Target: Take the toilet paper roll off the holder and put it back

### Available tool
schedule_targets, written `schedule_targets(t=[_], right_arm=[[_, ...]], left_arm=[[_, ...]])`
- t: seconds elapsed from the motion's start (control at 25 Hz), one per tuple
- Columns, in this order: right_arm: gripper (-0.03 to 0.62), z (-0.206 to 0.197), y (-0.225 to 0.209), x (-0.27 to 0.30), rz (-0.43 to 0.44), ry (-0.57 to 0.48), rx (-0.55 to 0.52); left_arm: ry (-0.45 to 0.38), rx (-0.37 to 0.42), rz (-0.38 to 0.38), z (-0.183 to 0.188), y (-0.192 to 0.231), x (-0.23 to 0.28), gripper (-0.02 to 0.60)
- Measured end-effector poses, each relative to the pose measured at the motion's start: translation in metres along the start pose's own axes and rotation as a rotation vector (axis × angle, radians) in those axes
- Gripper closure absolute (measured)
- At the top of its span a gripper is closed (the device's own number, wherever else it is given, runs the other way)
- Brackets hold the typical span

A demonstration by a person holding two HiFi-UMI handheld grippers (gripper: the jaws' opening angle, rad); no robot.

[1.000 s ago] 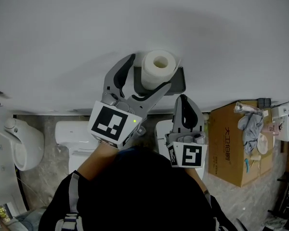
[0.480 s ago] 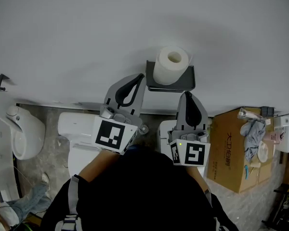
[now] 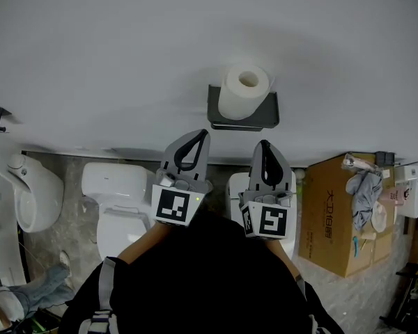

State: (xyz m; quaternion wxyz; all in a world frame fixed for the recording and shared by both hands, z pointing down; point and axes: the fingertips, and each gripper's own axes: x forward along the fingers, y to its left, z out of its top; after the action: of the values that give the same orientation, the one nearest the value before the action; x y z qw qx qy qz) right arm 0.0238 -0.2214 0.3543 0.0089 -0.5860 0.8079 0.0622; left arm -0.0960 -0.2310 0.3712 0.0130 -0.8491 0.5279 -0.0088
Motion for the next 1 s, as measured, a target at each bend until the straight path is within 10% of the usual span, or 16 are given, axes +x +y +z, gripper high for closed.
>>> schedule_targets(t=[1.0], right_arm=[[0.576,0.0005,0.0019,0.0015,0.006,-0.011,-0.007]], left_arm=[[-0.001,-0.015,-0.048,-0.0006,-0.0074,0.0048,0.575]])
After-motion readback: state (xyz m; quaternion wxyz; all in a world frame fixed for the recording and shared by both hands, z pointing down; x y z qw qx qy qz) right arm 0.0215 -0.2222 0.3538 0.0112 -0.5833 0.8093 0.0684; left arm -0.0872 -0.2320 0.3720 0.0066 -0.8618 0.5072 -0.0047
